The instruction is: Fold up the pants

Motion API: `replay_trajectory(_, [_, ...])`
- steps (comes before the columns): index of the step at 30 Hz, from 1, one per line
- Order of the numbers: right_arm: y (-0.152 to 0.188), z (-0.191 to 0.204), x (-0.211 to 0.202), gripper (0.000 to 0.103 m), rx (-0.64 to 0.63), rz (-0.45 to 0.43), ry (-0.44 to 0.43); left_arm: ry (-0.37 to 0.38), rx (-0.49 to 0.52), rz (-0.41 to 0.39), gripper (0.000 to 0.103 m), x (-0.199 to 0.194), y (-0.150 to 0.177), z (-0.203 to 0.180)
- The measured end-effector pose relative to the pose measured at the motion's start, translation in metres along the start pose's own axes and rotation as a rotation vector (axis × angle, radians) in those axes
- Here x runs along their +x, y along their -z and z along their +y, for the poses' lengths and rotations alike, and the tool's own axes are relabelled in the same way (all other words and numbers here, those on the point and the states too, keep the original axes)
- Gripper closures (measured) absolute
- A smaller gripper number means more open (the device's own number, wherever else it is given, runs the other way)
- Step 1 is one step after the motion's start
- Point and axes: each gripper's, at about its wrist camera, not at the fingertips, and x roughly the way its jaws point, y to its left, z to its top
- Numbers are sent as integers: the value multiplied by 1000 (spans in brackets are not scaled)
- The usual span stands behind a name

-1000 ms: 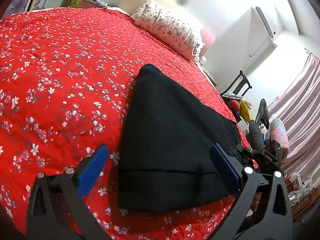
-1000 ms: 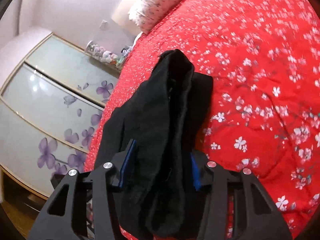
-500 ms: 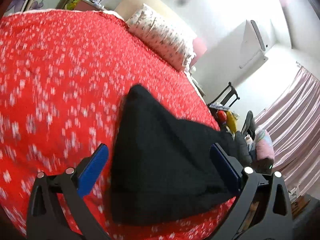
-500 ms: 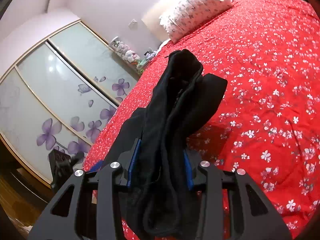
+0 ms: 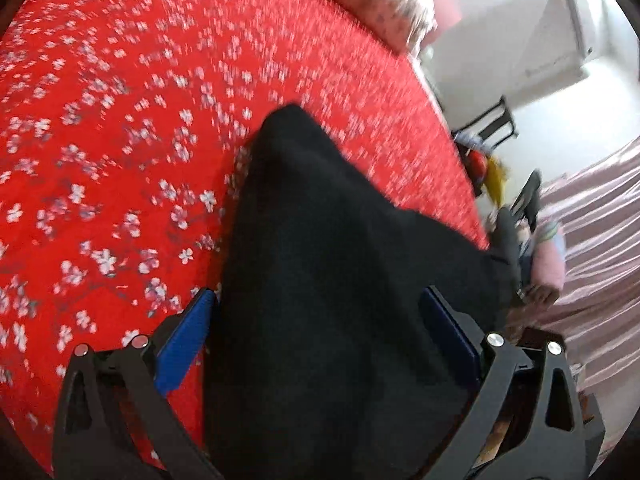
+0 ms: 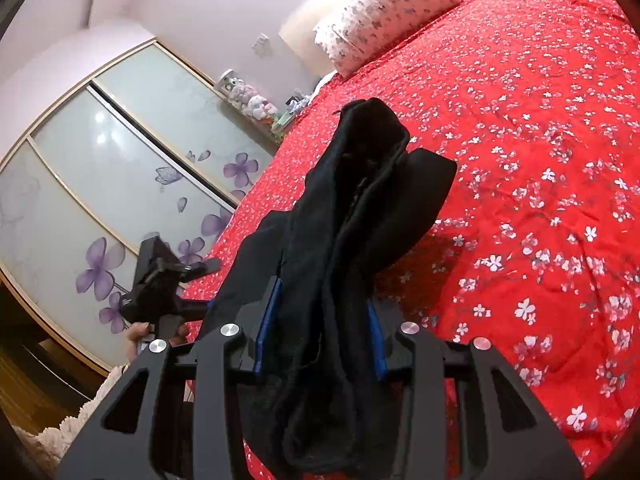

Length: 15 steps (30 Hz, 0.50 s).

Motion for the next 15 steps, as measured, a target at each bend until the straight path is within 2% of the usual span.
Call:
replay_trajectory(2, [-1,-2,0,64,6,3,1,-6,27,28,4,6,0,-3])
replay_trajectory(4, [0,-5,1,64,23,7,6,25,41,56,5,10,-1,-8])
replay_trajectory(6, [-1,-10,2,63,51,12,15,54,35,50,7,7,1,-9])
replay_trajectory(9, [1,-18,2,61,89,17,33,95,6,39,17,1,1,0])
replay_trajectory(11, [1,-21,4,55,111,25,61,123,-30,36,22,0,1,11])
replay_trajectory(13, [4,-22,8,53,120,45,104,150,-48,27,19,-1,2,16])
replay_trajectory(15, [6,-20,10,50,112,48,119,133,-18,31,15,0,2,10])
